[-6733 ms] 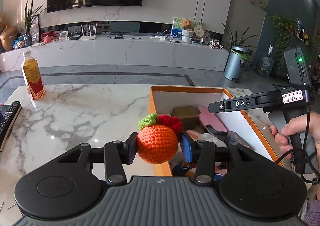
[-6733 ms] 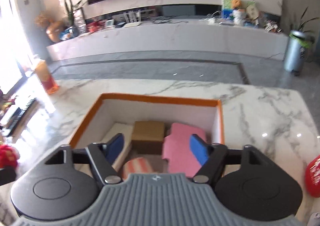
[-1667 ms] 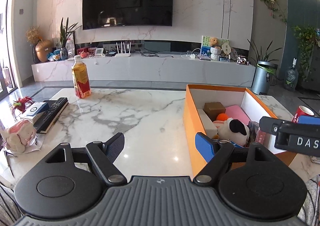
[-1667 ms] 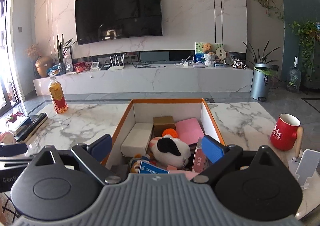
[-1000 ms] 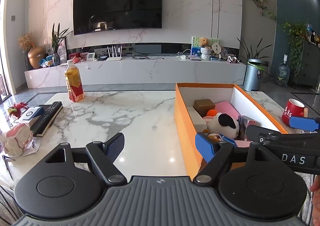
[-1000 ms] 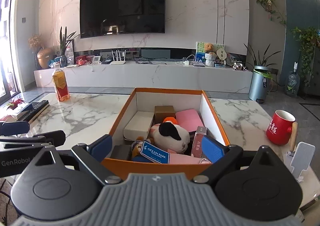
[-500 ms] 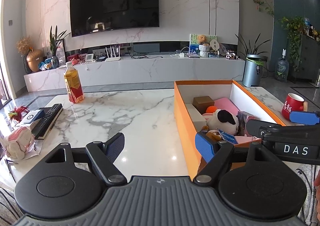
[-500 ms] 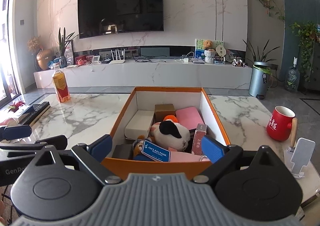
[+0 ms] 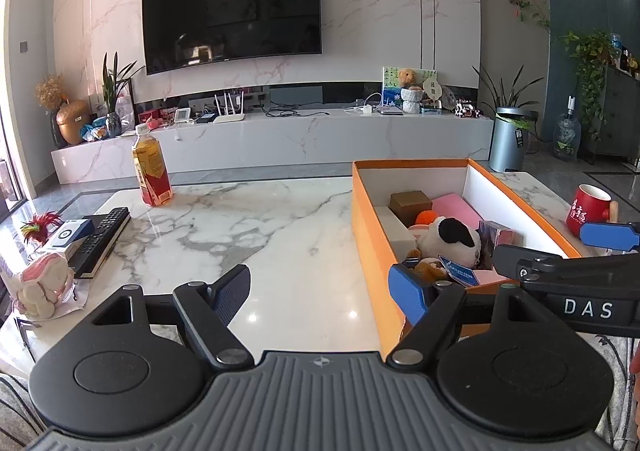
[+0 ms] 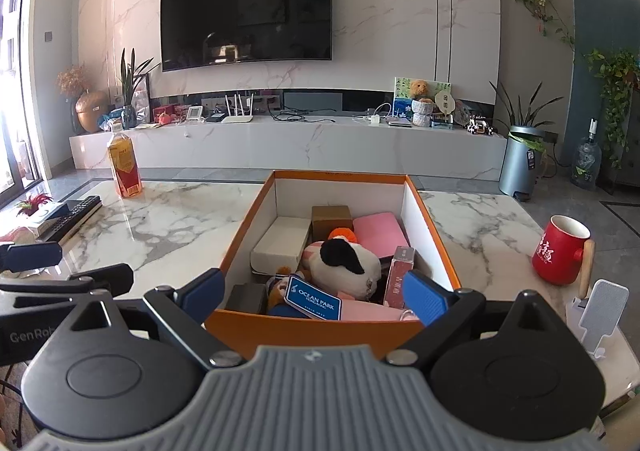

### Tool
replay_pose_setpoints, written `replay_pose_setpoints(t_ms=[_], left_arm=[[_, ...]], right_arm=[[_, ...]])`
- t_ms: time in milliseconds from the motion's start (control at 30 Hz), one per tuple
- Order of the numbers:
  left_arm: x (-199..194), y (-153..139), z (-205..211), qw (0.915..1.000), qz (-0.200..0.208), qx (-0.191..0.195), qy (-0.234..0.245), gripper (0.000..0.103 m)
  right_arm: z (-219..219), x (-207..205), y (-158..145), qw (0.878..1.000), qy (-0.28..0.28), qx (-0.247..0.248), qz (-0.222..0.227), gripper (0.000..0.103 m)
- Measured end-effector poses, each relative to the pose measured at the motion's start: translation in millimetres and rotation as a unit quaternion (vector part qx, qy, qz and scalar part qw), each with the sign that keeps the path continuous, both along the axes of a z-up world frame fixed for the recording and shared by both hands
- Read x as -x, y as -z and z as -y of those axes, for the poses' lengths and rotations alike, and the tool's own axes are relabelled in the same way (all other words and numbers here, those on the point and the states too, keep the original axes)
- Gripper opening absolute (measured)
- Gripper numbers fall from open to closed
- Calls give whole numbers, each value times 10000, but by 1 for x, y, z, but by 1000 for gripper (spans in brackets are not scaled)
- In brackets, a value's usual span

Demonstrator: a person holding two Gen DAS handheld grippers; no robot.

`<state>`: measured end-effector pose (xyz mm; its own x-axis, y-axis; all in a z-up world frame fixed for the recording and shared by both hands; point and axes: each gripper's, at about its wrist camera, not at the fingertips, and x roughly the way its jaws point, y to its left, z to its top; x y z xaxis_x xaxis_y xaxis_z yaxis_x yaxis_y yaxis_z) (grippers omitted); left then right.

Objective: Organize objects

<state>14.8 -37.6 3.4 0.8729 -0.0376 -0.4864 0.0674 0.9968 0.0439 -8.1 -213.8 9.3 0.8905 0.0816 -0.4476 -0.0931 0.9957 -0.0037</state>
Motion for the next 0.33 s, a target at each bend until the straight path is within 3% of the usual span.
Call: replay_pose_setpoints(t_ms=[333], left_arm=[[-1, 1, -3, 10000, -16, -56, -9, 89]], right_arm=[[3, -3, 5, 9997, -44, -147, -182, 96]])
